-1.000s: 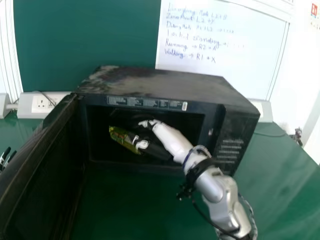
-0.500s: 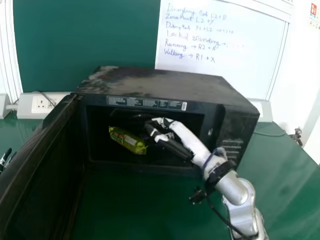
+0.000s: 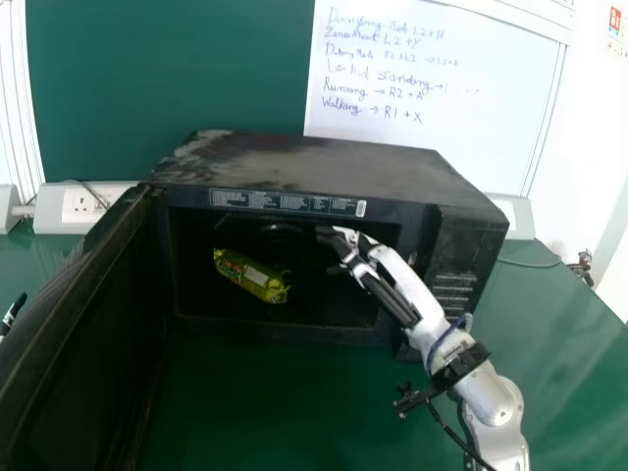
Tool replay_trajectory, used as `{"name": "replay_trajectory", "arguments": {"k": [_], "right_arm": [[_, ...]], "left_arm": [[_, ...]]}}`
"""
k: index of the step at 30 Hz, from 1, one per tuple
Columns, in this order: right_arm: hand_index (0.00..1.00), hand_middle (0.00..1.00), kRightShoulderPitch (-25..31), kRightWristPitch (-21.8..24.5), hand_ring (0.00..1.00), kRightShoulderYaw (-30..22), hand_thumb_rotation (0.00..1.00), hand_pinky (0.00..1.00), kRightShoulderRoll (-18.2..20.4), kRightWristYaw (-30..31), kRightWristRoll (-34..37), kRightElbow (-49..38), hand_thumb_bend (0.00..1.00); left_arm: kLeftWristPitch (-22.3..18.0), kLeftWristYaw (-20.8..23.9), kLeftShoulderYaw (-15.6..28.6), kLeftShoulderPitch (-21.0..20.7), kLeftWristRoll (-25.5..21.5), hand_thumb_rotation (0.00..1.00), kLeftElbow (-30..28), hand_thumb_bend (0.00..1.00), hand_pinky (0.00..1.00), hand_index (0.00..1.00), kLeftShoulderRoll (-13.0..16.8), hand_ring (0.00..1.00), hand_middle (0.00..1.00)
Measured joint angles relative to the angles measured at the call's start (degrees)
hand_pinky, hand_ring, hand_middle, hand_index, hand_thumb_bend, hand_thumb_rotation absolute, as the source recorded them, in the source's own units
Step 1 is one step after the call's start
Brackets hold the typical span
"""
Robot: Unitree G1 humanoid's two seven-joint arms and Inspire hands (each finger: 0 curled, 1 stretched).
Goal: Put biscuit inside oven
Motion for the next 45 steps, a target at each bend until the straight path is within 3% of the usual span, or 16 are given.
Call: {"name": "replay_trajectory", "arguments": {"k": [9, 14, 19, 24, 27, 34, 40, 45], "right_arm": [[0.88, 0.88, 1.45, -2.97, 0.86, -2.17, 0.5, 0.77, 2.64, -5.71, 1.88, 0.81, 0.69], [0.9, 0.9, 1.33, -2.4, 0.87, -3.78, 0.5, 0.77, 4.07, -7.7, 4.21, 2.39, 0.65], [0.89, 0.88, 0.94, 1.32, 0.86, -4.94, 0.43, 0.77, 4.23, -9.35, 5.81, 2.09, 0.62], [0.72, 0.7, 0.52, 2.59, 0.69, -6.3, 0.5, 0.65, 3.89, -11.46, 5.82, 1.96, 0.67], [0.64, 0.62, -0.36, 2.83, 0.59, -7.24, 0.52, 0.52, 3.68, -11.98, 6.17, 2.01, 0.68], [0.52, 0.48, -1.41, 5.46, 0.43, -9.64, 0.6, 0.39, -2.69, -7.04, 8.5, 4.49, 0.63], [0.41, 0.39, -2.76, 8.15, 0.32, -10.24, 0.76, 0.27, -8.17, -5.33, 7.59, 5.74, 0.54], [0.38, 0.35, -3.2, 8.11, 0.28, -12.14, 0.8, 0.22, -9.65, -3.31, 9.39, 7.79, 0.5]], "left_arm": [[-2.09, -4.82, 0.82, -1.0, -0.51, 0.83, 5.08, 0.89, 0.83, 0.95, 2.06, 0.89, 0.9], [-4.62, -6.79, 1.32, -1.0, 0.34, 0.85, 6.97, 0.87, 0.84, 0.96, 3.23, 0.89, 0.91], [-5.89, -8.39, 1.37, -0.92, 1.19, 0.83, 8.38, 0.87, 0.85, 0.96, 3.73, 0.9, 0.92], [-5.88, -9.5, 1.55, -0.91, 1.04, 0.83, 8.4, 0.87, 0.83, 0.96, 3.78, 0.89, 0.91], [-5.74, -9.83, 1.58, -0.91, 0.2, 0.82, 8.38, 0.86, 0.83, 0.96, 3.78, 0.89, 0.91], [-4.1, -10.14, 1.6, -0.79, -2.33, 0.77, 7.98, 0.86, 0.82, 0.95, 3.77, 0.89, 0.91], [-1.23, -10.26, 1.68, -0.61, -5.15, 0.75, 6.2, 0.81, 0.81, 0.96, 3.78, 0.89, 0.93], [0.28, -10.52, 1.82, -0.52, -6.71, 0.73, 5.78, 0.81, 0.8, 0.95, 3.78, 0.88, 0.92]]}}
